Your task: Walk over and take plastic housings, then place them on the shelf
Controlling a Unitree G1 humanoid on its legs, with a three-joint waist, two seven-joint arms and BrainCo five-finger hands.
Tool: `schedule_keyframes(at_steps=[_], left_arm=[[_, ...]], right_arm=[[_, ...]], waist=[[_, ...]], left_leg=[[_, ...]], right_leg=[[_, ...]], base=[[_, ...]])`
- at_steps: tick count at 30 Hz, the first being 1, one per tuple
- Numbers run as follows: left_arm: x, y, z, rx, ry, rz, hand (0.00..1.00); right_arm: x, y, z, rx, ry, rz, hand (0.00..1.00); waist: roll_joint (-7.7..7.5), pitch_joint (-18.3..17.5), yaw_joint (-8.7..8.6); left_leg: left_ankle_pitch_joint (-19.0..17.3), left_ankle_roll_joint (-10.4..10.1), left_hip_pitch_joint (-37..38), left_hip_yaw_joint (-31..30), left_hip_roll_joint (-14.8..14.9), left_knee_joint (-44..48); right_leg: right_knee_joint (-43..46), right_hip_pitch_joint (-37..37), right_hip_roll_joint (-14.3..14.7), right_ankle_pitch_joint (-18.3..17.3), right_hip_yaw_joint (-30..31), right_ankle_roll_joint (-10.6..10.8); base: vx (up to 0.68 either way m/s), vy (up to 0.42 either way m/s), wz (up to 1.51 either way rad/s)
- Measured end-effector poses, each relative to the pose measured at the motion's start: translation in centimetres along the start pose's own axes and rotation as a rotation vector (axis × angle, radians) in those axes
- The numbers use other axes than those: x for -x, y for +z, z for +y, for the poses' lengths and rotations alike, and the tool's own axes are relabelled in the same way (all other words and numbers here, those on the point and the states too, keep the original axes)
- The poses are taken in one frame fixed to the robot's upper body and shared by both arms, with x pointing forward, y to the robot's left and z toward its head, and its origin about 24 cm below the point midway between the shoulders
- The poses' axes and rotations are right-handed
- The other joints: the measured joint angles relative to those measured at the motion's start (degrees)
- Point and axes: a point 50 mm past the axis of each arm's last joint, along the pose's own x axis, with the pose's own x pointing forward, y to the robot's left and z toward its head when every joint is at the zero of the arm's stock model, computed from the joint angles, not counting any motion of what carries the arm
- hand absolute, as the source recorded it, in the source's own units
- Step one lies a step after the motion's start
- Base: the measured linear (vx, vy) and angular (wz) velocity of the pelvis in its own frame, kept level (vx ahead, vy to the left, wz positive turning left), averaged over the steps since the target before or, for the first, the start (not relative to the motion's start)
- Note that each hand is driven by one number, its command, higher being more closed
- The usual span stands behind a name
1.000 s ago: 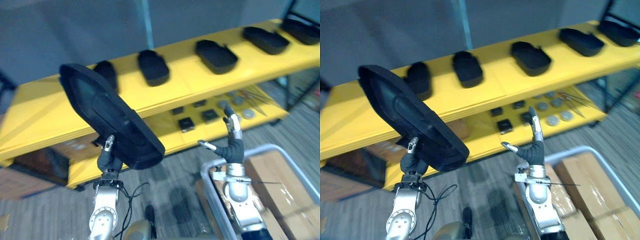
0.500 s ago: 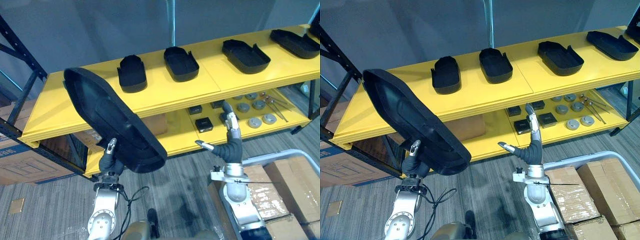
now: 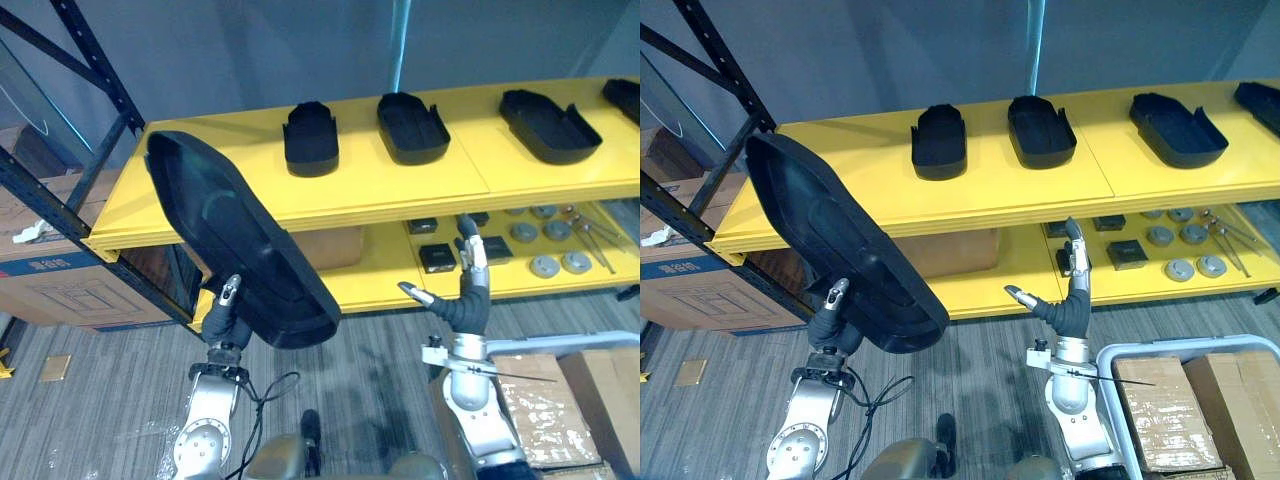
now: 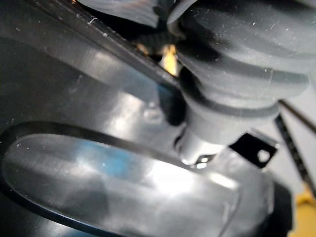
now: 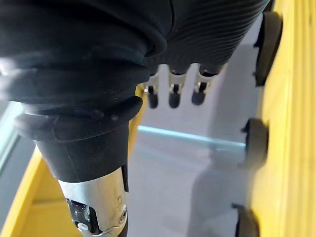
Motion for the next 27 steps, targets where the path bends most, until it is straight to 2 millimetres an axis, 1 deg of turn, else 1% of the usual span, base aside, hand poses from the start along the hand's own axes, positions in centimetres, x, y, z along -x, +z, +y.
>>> schedule_keyframes(at_steps=[1, 2, 3, 4, 5, 6, 7, 8, 10, 11, 13, 16, 17, 19, 21, 24, 25, 27], left_arm=[[-0.4, 0.3, -0.3, -0.004, -0.009, -0.009, 1.00], [-0.7, 0.5, -0.4, -0.008, -0.009, -0.018, 1.00], [-0.8, 0.8, -0.4, -0.021, -0.009, -0.022, 1.00], [-1.0, 0.8, -0.2, -0.025, 0.006, -0.019, 1.00], [-0.6, 0.3, 0.2, -0.012, 0.029, -0.010, 1.00], [-0.5, 0.4, 0.4, -0.013, 0.038, -0.012, 1.00], [-0.3, 0.5, 0.8, -0.014, 0.057, -0.027, 1.00], [-0.3, 0.7, 0.8, -0.018, 0.052, -0.045, 1.00], [-0.4, 0.7, 0.5, -0.014, 0.034, -0.064, 1.00], [-0.4, 0.5, 0.4, -0.014, 0.017, -0.063, 1.00], [-0.4, 0.3, 0.2, -0.006, -0.004, -0.058, 1.00], [-0.6, -0.2, -0.2, 0.027, -0.033, -0.044, 1.00], [-0.5, -0.4, -0.3, 0.030, -0.044, -0.036, 1.00], [-0.5, -0.8, -0.4, 0.034, -0.049, -0.021, 1.00], [-0.5, -1.4, -0.6, 0.040, -0.055, 0.006, 1.00], [-0.5, -1.7, -0.6, 0.042, -0.056, 0.021, 1.00], [-0.4, -1.7, -0.6, 0.041, -0.055, 0.019, 1.00], [-0.4, -1.5, -0.5, 0.039, -0.053, 0.015, 1.00]], right_arm=[[0.0, 0.0, 0.2, -0.006, 0.000, 0.000, 0.00], [0.0, 0.0, 0.3, -0.003, 0.010, 0.001, 0.00], [0.1, 0.0, 0.4, -0.005, 0.010, 0.004, 0.00], [0.4, -0.2, 0.3, -0.003, 0.007, 0.019, 0.00], [0.7, -0.4, -0.1, 0.013, 0.020, 0.027, 0.00], [0.7, -0.6, -0.1, 0.019, 0.029, 0.031, 0.00], [1.0, -0.6, 0.0, 0.016, 0.038, 0.041, 0.00], [1.0, -0.4, 0.2, 0.009, 0.050, 0.024, 0.00], [0.7, -0.2, 0.1, 0.011, 0.053, 0.002, 0.00], [0.5, -0.1, 0.0, 0.020, 0.054, -0.007, 0.00], [0.3, 0.1, -0.3, 0.035, 0.052, -0.027, 0.00], [-0.6, 0.8, -0.5, 0.039, 0.032, -0.081, 0.00], [-0.9, 1.3, -0.5, 0.033, 0.021, -0.106, 0.00], [-1.0, 1.5, -0.8, 0.033, 0.009, -0.115, 0.00], [-0.6, 1.5, -1.3, 0.038, -0.014, -0.103, 0.00], [-0.1, 1.3, -1.7, 0.050, -0.026, -0.079, 0.00], [0.1, 1.2, -1.8, 0.049, -0.026, -0.068, 0.00], [0.4, 1.1, -1.9, 0.033, -0.029, -0.048, 0.00]], waist=[[-0.23, 0.01, -0.03], [-0.60, -0.03, -0.15], [-2.89, -0.48, -0.38], [-3.86, 0.11, -1.87], [-2.19, 0.68, -1.77], [-2.22, 1.07, -1.68], [-1.98, 0.92, -1.73], [-1.90, 0.89, -1.83], [-1.78, 0.98, -2.14], [-1.78, 0.99, -2.33], [-1.85, 1.00, -2.18], [-1.84, 1.00, -2.21], [-1.84, 1.00, -2.19], [-1.82, 0.99, -2.24], [-1.76, 0.96, -2.51], [-1.61, 0.86, -2.53], [-1.51, 0.81, -2.53], [-1.51, 0.81, -2.43]], left_leg=[[0.28, 0.44, -0.17, -0.69, 0.75, -2.05], [0.31, 0.39, -0.42, -1.14, 0.66, -4.12], [-0.60, 1.41, -0.98, 0.08, -0.51, -3.64], [-2.51, 4.79, -5.14, 3.27, -1.14, 9.71], [-7.31, 2.35, -4.18, 4.05, 0.07, 12.45], [-7.67, 0.84, -3.56, 4.11, -0.15, 11.81], [-7.49, 0.85, -3.62, 4.04, -0.66, 10.72], [-7.63, 0.75, -4.89, 3.80, -0.73, 10.87], [-7.44, 0.71, -6.56, 2.91, -0.56, 11.04], [-7.32, 0.48, -7.23, 1.82, -0.56, 11.23], [-7.02, 0.10, -7.19, 1.23, -0.56, 10.88], [-6.72, -0.33, -6.74, 0.40, -0.37, 10.32], [-6.30, -0.93, -6.02, 0.47, -0.25, 8.98], [-5.90, -1.42, -5.08, 0.55, -0.19, 7.65], [-5.60, -1.66, -3.51, 0.80, -0.15, 6.34], [-5.65, -1.68, -2.39, 1.50, -0.29, 5.97], [-5.74, -1.77, -2.68, 2.02, -0.31, 6.80], [-6.32, -2.53, -5.14, 2.19, -0.40, 11.93]], right_leg=[[-5.02, -1.43, 4.52, -1.73, 1.26, -0.69], [-13.02, -2.03, 8.53, -1.80, 2.02, -1.32], [-17.38, -2.29, 8.83, -1.15, 3.38, -2.69], [-15.90, -2.66, 7.21, 0.95, 3.84, -2.38], [-12.75, -3.00, 7.52, 0.50, 4.54, -1.97], [-11.25, -3.32, 7.53, -0.01, 5.45, -1.21], [-10.46, -4.54, 7.34, -0.23, 7.30, -2.06], [-11.48, -5.08, 7.77, -0.26, 7.79, -2.16], [-12.97, -5.23, 8.31, 0.51, 7.03, -1.70], [-13.84, -4.89, 8.56, 0.75, 6.05, -1.98], [-14.24, -4.63, 8.75, 0.78, 6.05, -2.04], [-15.97, -3.17, 9.10, 0.78, 6.04, -2.05], [-16.48, -2.84, 9.28, 0.78, 6.06, -2.06], [-16.51, -2.58, 9.35, 0.74, 6.12, -2.14], [-16.52, -1.70, 9.37, 0.59, 6.20, -2.39], [-16.42, -0.90, 9.09, 0.21, 6.29, -3.03], [-16.23, -0.90, 8.96, 0.06, 6.33, -3.17], [-15.75, -0.90, 8.49, -0.68, 6.27, -3.39]], base=[[-0.03, -0.050, 0.39], [-0.03, -0.039, 0.34], [0.01, -0.009, 0.69], [0.06, 0.031, 0.42], [0.06, 0.026, 0.27], [0.07, 0.040, -0.17], [0.08, 0.020, 0.02], [0.10, 0.009, 0.14], [0.11, -0.050, 0.33], [0.11, -0.068, 0.41], [0.10, -0.070, 0.32], [0.10, -0.092, 0.17], [0.06, -0.103, 0.02], [0.04, -0.097, -0.04], [0.04, -0.088, -0.07], [0.04, -0.046, -0.07], [0.00, 0.000, 0.00], [-0.02, 0.002, 0.09]])
